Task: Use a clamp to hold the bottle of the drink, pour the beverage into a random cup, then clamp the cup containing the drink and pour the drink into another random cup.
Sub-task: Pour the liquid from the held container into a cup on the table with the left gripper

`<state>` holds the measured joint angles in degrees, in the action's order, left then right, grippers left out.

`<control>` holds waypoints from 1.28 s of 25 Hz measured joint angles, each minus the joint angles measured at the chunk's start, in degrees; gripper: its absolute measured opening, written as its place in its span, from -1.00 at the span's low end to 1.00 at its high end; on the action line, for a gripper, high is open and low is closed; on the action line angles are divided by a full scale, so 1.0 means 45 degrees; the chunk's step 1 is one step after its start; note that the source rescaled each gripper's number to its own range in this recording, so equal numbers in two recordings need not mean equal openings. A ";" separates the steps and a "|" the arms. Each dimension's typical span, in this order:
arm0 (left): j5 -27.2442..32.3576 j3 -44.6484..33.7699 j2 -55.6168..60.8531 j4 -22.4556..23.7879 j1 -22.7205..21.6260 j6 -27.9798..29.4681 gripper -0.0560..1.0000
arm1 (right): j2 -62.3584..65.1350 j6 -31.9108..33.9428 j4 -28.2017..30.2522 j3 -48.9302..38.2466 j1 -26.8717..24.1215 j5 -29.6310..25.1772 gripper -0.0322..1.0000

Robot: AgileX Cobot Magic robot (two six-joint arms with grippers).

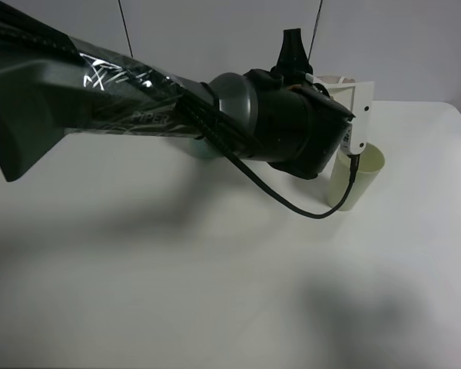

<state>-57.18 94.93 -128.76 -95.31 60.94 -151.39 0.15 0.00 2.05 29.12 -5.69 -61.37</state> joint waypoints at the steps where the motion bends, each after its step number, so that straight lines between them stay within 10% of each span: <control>1: 0.0000 0.0000 0.0000 0.0082 0.0000 -0.0054 -0.78 | 0.0000 0.0000 0.0000 0.0000 0.0000 0.0000 0.98; 32: 0.0076 0.0000 0.0000 0.2360 0.0612 -0.0407 -0.78 | 0.0000 0.0000 0.0000 0.0000 0.0000 0.0000 0.98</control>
<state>-56.83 94.93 -128.76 -84.69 63.70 -153.22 0.15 0.00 2.05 29.12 -5.69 -61.37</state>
